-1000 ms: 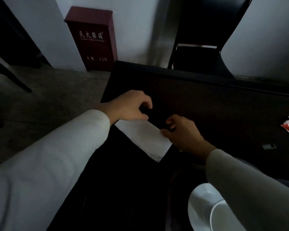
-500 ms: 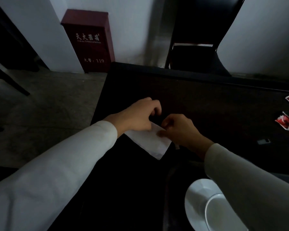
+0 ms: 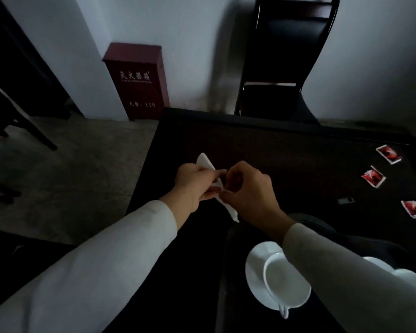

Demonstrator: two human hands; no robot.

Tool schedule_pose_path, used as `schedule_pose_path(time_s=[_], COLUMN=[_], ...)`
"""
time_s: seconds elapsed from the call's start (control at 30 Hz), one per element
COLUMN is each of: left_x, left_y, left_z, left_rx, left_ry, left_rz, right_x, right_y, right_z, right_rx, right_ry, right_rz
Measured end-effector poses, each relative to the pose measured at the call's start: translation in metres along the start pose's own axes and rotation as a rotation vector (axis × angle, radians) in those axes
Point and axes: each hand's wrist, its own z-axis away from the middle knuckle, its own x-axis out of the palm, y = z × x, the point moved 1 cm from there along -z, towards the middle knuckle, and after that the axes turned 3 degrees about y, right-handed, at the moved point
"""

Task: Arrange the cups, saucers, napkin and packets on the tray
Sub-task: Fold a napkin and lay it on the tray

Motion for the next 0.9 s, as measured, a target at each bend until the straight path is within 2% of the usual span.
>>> schedule_pose_path(time_s=[0.13, 0.23, 0.33, 0.43, 0.53, 0.63, 0.8, 0.9], left_x=[0.005, 0.010, 0.016, 0.016, 0.014, 0.019, 0.035, 0.044], left_y=[0.013, 0.022, 0.025, 0.019, 0.005, -0.015, -0.029, -0.024], left_z=[0.033, 0.060, 0.090, 0.115, 0.138, 0.162, 0.194, 0.215], left_rx=[0.106, 0.132, 0.058, -0.091, -0.206, -0.249, -0.157, -0.022], left_ry=[0.052, 0.028, -0.036, -0.107, -0.177, -0.187, -0.085, -0.011], left_rz=[0.001, -0.030, -0.079, -0.090, -0.053, 0.012, -0.009, -0.100], right_x=[-0.023, -0.044, -0.064, -0.078, -0.091, -0.106, -0.130, -0.151], right_y=[-0.015, -0.024, -0.033, -0.037, -0.040, -0.041, -0.042, -0.044], right_z=[0.024, 0.040, 0.057, 0.076, 0.097, 0.121, 0.155, 0.171], right_rx=[-0.052, -0.118, -0.152, -0.177, -0.296, -0.401, -0.458, -0.492], right_ry=[-0.043, -0.025, 0.016, -0.001, -0.071, -0.156, -0.213, -0.271], right_rz=[-0.049, -0.088, -0.095, -0.065, 0.014, 0.143, 0.154, 0.107])
